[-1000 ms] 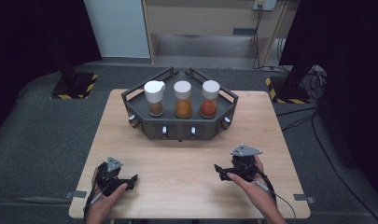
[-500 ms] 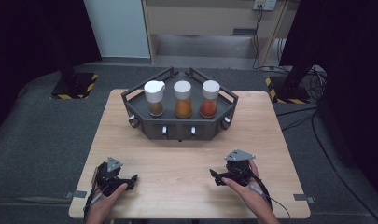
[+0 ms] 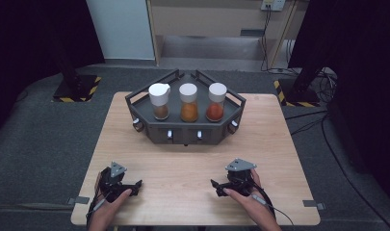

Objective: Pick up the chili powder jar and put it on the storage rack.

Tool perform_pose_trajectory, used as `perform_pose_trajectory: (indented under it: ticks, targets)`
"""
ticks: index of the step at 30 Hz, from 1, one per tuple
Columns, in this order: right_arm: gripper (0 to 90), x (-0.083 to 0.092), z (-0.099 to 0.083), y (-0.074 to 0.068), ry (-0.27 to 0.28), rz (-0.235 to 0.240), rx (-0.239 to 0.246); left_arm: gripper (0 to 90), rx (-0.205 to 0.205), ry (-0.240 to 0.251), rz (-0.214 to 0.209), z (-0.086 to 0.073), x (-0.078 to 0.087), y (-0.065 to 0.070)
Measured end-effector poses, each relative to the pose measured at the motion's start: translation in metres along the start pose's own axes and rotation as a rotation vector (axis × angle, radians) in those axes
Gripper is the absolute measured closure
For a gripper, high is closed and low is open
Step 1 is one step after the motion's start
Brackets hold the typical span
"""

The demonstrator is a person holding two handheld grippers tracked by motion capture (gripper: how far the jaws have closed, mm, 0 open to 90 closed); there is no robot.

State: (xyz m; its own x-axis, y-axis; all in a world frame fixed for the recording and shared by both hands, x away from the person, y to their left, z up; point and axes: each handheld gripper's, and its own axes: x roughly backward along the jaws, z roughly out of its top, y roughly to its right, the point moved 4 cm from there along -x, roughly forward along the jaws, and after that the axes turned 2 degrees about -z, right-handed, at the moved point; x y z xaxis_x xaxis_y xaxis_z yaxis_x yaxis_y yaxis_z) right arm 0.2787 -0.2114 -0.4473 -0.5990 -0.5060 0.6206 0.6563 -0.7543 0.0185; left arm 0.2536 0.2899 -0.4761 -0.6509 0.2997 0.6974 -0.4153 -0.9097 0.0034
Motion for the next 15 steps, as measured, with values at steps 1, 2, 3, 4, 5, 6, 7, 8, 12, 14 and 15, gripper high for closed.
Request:
perform_pose_trajectory:
  ticks: [1, 2, 3, 4, 5, 6, 7, 8, 12, 14, 15]
  targets:
    - [4.8, -0.0004, -0.0004, -0.0005, 0.001, 0.002, 0.002, 0.0, 0.0, 0.0, 0.0, 0.0, 0.0, 0.0]
    - [4.8, -0.0008, -0.0005, -0.0012, -0.001, 0.005, -0.001, 0.0, 0.0, 0.0, 0.0, 0.0, 0.0, 0.0]
    - [4.8, -0.0012, -0.0009, -0.0019, -0.001, 0.006, 0.0, 0.0, 0.0, 0.0, 0.0, 0.0, 0.0, 0.0]
    - [4.8, -0.0017, -0.0013, -0.0024, 0.0, 0.008, -0.001, 0.0, 0.0, 0.0, 0.0, 0.0, 0.0, 0.0]
    - [4.8, -0.0023, -0.0015, -0.003, -0.002, 0.011, -0.002, 0.0, 0.0, 0.0, 0.0, 0.0, 0.0, 0.0]
    - [4.8, -0.0028, -0.0017, -0.0038, -0.003, 0.012, 0.0, 0.0, 0.0, 0.0, 0.0, 0.0, 0.0, 0.0]
    - [4.8, -0.0033, -0.0019, -0.0044, -0.003, 0.015, 0.0, 0.0, 0.0, 0.0, 0.0, 0.0, 0.0, 0.0]
    - [4.8, -0.0038, -0.0022, -0.005, -0.003, 0.018, -0.001, 0.0, 0.0, 0.0, 0.0, 0.0, 0.0, 0.0]
    - [4.8, -0.0053, -0.0031, -0.0078, -0.004, 0.025, 0.002, 0.0, 0.0, 0.0, 0.0, 0.0, 0.0, 0.0]
    - [4.8, -0.0057, -0.0034, -0.0085, -0.003, 0.028, 0.001, 0.0, 0.0, 0.0, 0.0, 0.0, 0.0, 0.0]
    - [4.8, -0.0059, -0.0036, -0.0087, -0.002, 0.028, 0.002, 0.0, 0.0, 0.0, 0.0, 0.0, 0.0, 0.0]
